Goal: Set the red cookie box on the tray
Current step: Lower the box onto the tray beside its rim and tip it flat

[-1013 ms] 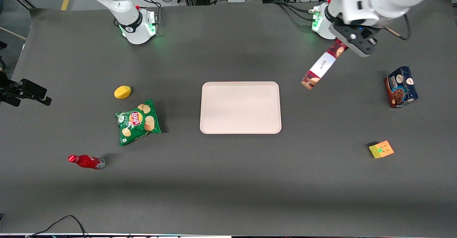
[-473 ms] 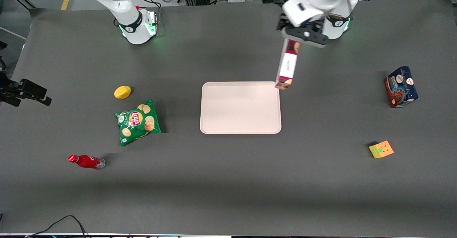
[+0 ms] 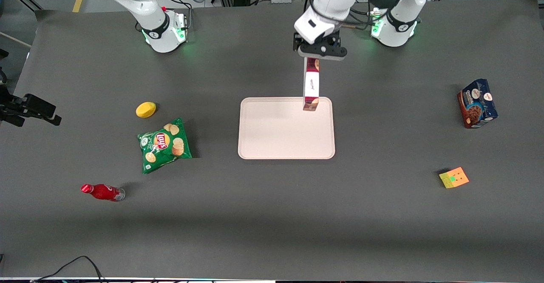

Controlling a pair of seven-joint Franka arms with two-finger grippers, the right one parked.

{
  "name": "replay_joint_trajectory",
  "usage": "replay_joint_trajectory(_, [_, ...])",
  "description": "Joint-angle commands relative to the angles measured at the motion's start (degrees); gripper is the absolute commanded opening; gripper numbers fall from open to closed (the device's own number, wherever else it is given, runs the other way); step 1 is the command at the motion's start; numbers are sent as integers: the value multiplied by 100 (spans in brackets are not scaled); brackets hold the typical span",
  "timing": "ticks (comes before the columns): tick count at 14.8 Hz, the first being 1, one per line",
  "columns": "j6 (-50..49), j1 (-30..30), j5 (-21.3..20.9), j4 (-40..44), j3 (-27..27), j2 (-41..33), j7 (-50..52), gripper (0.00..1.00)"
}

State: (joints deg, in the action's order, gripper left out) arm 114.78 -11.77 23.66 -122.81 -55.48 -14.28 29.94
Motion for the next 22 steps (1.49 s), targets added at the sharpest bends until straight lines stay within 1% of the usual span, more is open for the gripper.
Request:
replay_joint_trajectory(1, [1008, 17, -1, -356, -16, 653, 82, 21])
replay_joint_trajectory(3, [1763, 26, -98, -655, -16, 1048, 65, 21])
replay_joint_trajectory(4, [2141, 35, -333, -761, -16, 1329, 73, 21])
replay_joint_trajectory(6, [2513, 17, -992, -797, 28, 1813, 248, 21])
replay_joint_trajectory(10, [3066, 35, -2573, -771, 326, 2709, 1064, 21])
replay_joint_trajectory(12, [3251, 43, -3172, -709, 397, 3105, 1487, 21])
replay_joint_trajectory(15, [3569, 122, -3998, -648, 686, 3571, 1900, 21])
replay_joint_trajectory(18, [3569, 131, -4728, -499, 828, 3976, 2269, 21])
replay_joint_trajectory(20, [3569, 184, -5176, -445, 898, 4108, 2682, 22])
replay_joint_trajectory(21, [3543, 201, -5283, -445, 898, 4126, 2832, 22])
replay_joint_trajectory(22, [3516, 210, -5301, -454, 898, 4126, 2877, 22])
